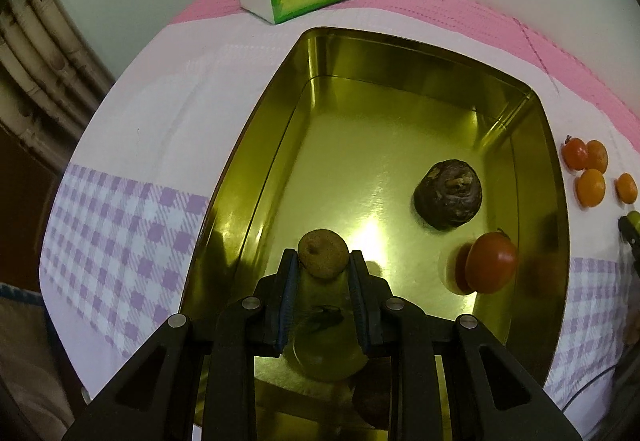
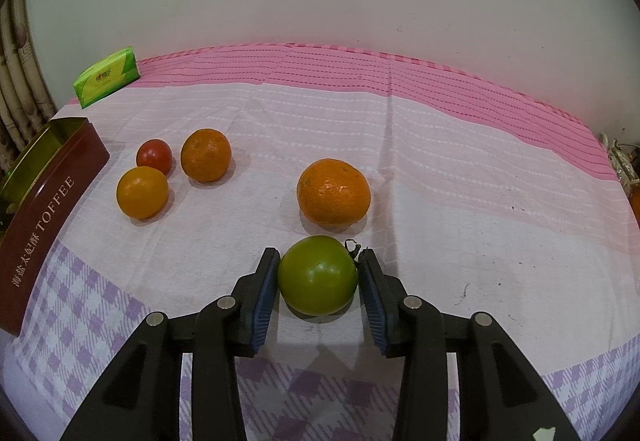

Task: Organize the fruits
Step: 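Carry the small olive fruit into the tin and open the left tool, then lower the large green tomato into the tin and open the right tool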

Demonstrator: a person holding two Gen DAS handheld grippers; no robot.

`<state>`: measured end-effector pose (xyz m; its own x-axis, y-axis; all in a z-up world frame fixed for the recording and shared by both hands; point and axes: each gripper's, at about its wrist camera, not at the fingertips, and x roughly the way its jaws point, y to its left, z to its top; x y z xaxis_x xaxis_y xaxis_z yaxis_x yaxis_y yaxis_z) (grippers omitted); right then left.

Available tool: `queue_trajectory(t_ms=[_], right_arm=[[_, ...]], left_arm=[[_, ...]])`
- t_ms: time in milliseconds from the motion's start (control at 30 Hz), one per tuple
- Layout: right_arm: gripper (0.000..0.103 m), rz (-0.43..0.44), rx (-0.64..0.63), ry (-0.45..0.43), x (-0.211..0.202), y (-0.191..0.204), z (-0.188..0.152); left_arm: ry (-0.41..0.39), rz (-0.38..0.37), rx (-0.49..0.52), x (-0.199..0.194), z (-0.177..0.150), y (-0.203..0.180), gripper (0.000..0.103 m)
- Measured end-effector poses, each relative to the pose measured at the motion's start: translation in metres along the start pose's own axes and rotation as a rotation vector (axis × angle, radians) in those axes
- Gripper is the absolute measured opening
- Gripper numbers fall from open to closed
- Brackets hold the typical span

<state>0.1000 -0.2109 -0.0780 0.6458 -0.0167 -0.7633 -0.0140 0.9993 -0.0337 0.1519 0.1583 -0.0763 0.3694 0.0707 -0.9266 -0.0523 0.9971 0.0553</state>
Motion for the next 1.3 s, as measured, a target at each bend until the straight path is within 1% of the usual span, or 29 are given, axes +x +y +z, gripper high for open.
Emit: queue_trajectory(t_ms=[100, 300, 333, 400, 500, 567, 667, 767, 800, 900, 1033, 1133, 1233, 1300], right_arm=[[0.038, -0.001, 0.000, 0.000, 0.000, 0.000, 0.000], [0.038, 0.000, 0.000, 0.000, 0.000, 0.000, 0.000], [0.038, -0.001, 0.000, 0.000, 0.000, 0.000, 0.000], [0.038, 0.001, 0.001, 0.000, 0.000, -0.001, 0.000], [0.038, 0.000, 0.001, 0.000, 0.000, -0.001, 0.000], [0.038, 0.003, 0.002, 0.000, 0.000, -0.001, 0.000], [0.038, 0.005, 0.002, 0.000, 0.000, -0.002, 0.000], [0.033, 0.013, 0.001, -0.002, -0.001, -0.002, 0.000], [0.033, 0.014, 0.002, -0.003, -0.002, -0.002, 0.000], [0.032, 0.022, 0.016, 0.007, -0.003, 0.000, 0.001], [0.032, 0.064, 0.010, -0.012, -0.016, 0.018, 0.009], [0.032, 0.152, -0.025, -0.040, -0.034, 0.050, 0.020], [0.032, 0.264, -0.099, -0.064, -0.053, 0.095, 0.030], [0.032, 0.336, -0.157, -0.075, -0.064, 0.131, 0.033]], left_arm=[[0.002, 0.008, -0.001, 0.000, 0.000, 0.001, 0.027], [-0.004, -0.004, -0.014, -0.005, 0.001, 0.005, 0.027], [-0.011, 0.000, -0.016, -0.008, 0.001, 0.005, 0.027], [-0.060, 0.014, -0.004, -0.022, -0.001, 0.003, 0.028], [-0.148, 0.011, -0.005, -0.047, -0.002, 0.002, 0.040], [-0.180, 0.007, -0.019, -0.057, -0.004, 0.006, 0.050], [-0.189, 0.011, -0.045, -0.066, -0.007, 0.015, 0.052], [-0.173, 0.001, -0.073, -0.070, -0.013, 0.028, 0.052], [-0.175, 0.002, -0.077, -0.071, -0.014, 0.032, 0.052], [-0.195, 0.026, -0.091, -0.078, -0.022, 0.041, 0.052], [-0.219, 0.012, -0.108, -0.086, -0.029, 0.054, 0.052], [-0.228, 0.015, -0.126, -0.090, -0.036, 0.061, 0.053], [-0.230, 0.015, -0.160, -0.092, -0.042, 0.071, 0.053], [-0.228, 0.028, -0.183, -0.092, -0.044, 0.076, 0.053]])
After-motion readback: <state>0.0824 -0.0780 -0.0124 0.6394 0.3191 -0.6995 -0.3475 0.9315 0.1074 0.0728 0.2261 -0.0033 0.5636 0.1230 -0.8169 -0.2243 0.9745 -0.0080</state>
